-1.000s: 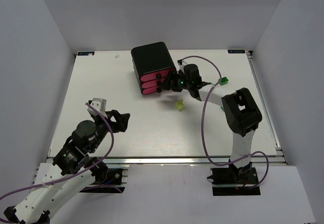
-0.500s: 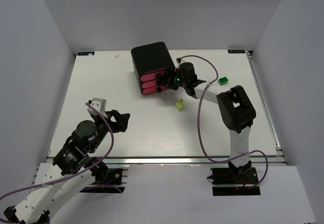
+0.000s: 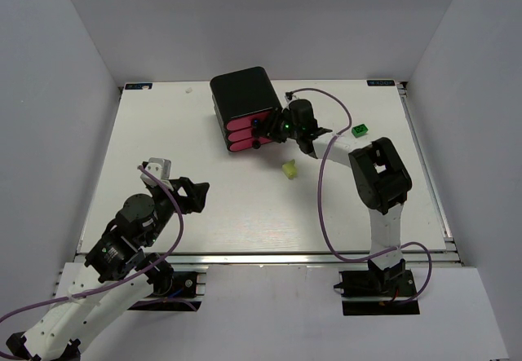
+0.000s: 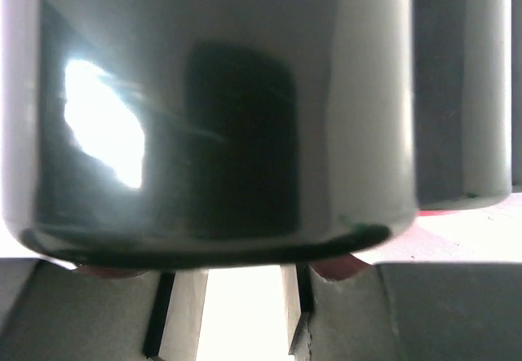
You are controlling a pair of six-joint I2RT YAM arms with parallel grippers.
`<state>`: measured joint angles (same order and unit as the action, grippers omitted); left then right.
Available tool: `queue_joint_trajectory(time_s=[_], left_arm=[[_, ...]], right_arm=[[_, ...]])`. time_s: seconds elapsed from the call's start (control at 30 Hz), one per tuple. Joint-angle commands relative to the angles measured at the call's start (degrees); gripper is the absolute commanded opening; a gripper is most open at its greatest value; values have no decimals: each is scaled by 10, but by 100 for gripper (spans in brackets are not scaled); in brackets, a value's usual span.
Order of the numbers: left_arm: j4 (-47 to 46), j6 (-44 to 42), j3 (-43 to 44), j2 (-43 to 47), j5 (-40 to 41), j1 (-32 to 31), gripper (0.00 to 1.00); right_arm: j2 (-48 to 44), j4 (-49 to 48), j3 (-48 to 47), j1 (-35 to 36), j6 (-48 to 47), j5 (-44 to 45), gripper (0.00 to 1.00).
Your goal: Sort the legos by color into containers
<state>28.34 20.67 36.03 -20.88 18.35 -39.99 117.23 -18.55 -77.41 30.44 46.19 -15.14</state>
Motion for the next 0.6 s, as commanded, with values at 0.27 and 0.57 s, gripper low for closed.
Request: queue_joint_trajectory(time_s=[0.27,0.57], left_arm=[[6,4,-2,2,14,-3,87],[5,7,-3,-7,15,-3,87]], right_arm=[[-77,-49,115,-10,12,-2,16],[-150,-57,218,-17,-7,-11,16]])
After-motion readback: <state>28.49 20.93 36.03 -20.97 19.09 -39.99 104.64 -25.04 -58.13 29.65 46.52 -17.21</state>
